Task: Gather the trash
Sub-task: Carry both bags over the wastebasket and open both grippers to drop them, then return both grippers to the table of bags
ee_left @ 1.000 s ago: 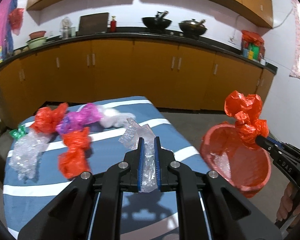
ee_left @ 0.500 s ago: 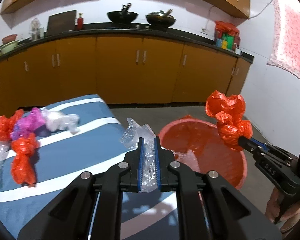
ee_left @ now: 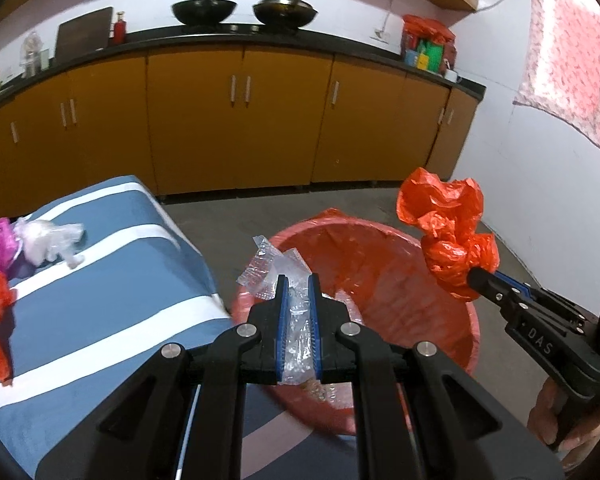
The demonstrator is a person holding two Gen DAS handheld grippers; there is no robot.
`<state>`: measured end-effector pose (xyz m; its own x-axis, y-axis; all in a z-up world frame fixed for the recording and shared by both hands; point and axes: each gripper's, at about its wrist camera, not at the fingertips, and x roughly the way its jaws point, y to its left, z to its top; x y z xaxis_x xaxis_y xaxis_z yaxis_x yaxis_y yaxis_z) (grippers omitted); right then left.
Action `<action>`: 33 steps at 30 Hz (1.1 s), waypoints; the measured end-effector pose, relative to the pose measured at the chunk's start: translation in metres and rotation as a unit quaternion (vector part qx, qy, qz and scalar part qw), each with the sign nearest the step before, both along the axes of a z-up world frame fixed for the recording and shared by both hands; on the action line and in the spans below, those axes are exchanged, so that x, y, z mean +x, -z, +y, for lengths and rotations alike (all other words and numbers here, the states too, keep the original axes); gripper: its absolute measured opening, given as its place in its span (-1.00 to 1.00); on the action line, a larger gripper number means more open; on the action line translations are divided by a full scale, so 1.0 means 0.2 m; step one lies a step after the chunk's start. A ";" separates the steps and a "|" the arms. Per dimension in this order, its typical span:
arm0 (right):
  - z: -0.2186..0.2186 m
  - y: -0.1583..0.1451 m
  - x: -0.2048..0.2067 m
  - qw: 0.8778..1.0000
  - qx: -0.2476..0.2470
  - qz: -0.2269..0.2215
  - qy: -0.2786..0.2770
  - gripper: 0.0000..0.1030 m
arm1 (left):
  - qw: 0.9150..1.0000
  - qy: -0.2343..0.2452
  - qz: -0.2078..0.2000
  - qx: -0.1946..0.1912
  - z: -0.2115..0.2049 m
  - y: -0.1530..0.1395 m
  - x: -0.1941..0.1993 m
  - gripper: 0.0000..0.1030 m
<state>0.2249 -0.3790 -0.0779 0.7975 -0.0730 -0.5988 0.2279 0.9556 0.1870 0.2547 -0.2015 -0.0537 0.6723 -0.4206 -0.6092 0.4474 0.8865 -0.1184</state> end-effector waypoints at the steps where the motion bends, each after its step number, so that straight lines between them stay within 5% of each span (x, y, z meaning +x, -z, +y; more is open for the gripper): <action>1: -0.01 0.00 0.00 1.000 0.001 0.000 0.002 -0.73 | 1.000 0.004 0.000 0.002 -0.02 0.01 0.01 -0.81; 10: -0.09 0.05 0.05 1.000 0.014 0.008 0.010 -0.67 | 0.999 0.031 0.016 0.010 -0.16 0.07 0.08 -0.78; 14: -0.11 0.07 0.05 1.000 0.020 0.009 0.007 -0.63 | 0.999 0.036 0.011 0.019 -0.19 0.09 0.09 -0.10; 18: -0.11 0.08 0.04 1.000 0.010 0.012 0.009 -0.53 | 0.999 0.032 0.015 0.021 -0.16 0.11 0.10 -0.06; 27: -0.06 0.05 0.03 1.000 0.005 0.006 0.002 -0.45 | 0.999 -0.030 0.005 0.027 0.13 0.11 0.08 0.01; 33: 0.24 -0.01 0.09 0.997 -0.016 -0.005 -0.070 -0.37 | 0.995 -0.096 -0.025 0.029 0.48 0.06 -0.01 0.01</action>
